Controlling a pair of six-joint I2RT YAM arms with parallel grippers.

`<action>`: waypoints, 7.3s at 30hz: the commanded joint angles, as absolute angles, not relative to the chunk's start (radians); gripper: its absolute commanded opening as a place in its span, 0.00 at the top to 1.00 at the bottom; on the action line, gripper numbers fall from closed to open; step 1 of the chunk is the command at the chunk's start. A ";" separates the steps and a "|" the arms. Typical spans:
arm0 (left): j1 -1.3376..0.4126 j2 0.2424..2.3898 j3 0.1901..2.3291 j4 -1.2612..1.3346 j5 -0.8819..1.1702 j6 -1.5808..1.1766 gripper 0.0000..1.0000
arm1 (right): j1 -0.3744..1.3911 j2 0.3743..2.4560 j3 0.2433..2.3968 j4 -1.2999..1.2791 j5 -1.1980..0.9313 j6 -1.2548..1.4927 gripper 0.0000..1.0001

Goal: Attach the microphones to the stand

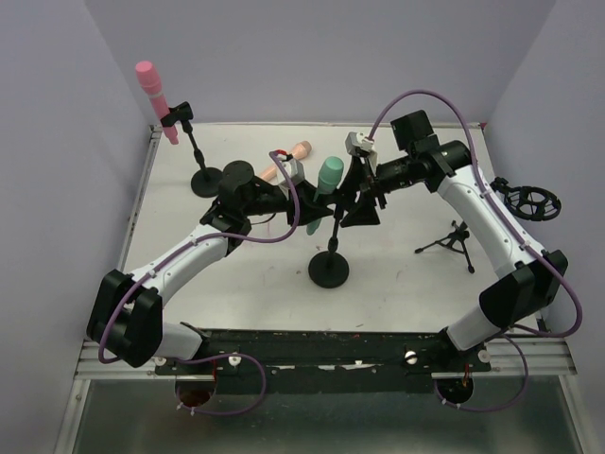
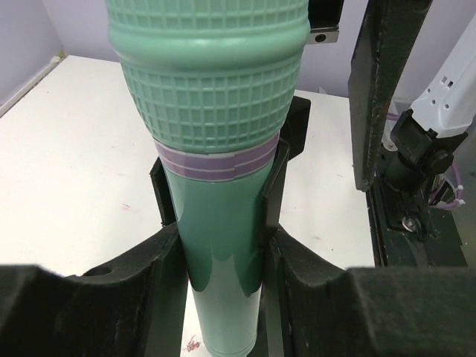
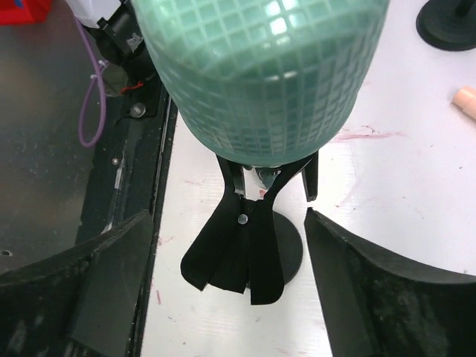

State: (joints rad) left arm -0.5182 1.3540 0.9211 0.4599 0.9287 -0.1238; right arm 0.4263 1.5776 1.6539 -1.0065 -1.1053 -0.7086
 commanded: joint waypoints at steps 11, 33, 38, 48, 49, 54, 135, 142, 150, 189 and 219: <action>-0.512 1.284 0.897 0.448 0.876 -0.087 0.33 | 0.345 1.453 1.596 -0.947 -1.121 -0.647 0.00; -0.472 0.971 0.707 0.347 0.697 -0.032 0.01 | 0.319 1.371 1.158 -0.727 -1.183 -0.684 0.00; -0.459 0.775 0.626 0.256 0.456 -0.095 0.01 | 0.319 1.350 1.048 -0.668 -1.166 -0.709 0.00; -0.456 0.365 0.497 -0.049 0.279 -0.368 0.02 | 0.316 1.219 0.775 -0.364 -0.993 -0.614 0.00; -0.462 0.345 0.491 -0.081 0.290 -0.368 0.05 | 0.314 1.229 0.776 -0.364 -0.959 -0.621 0.00; -0.635 0.238 0.420 -0.126 0.229 -0.318 0.11 | 0.314 1.253 0.804 -0.373 -0.908 -0.612 0.00; -0.281 0.983 0.416 0.900 -0.101 -0.029 1.00 | 0.314 1.252 0.827 -0.451 -0.939 -0.669 0.00; -0.013 1.051 0.425 0.957 -0.074 -0.032 1.00 | 0.314 1.258 0.827 -0.456 -0.946 -0.669 0.00; 0.139 1.207 0.511 0.991 -0.015 -0.066 1.00 | 0.314 1.269 0.822 -0.454 -0.951 -0.670 0.00; 0.149 1.091 0.422 0.827 0.046 -0.167 0.22 | 0.314 1.266 0.824 -0.460 -0.939 -0.676 0.00; 0.120 0.548 0.514 0.002 0.604 -0.448 0.01 | 0.295 1.082 1.359 -1.061 -0.720 -0.658 0.00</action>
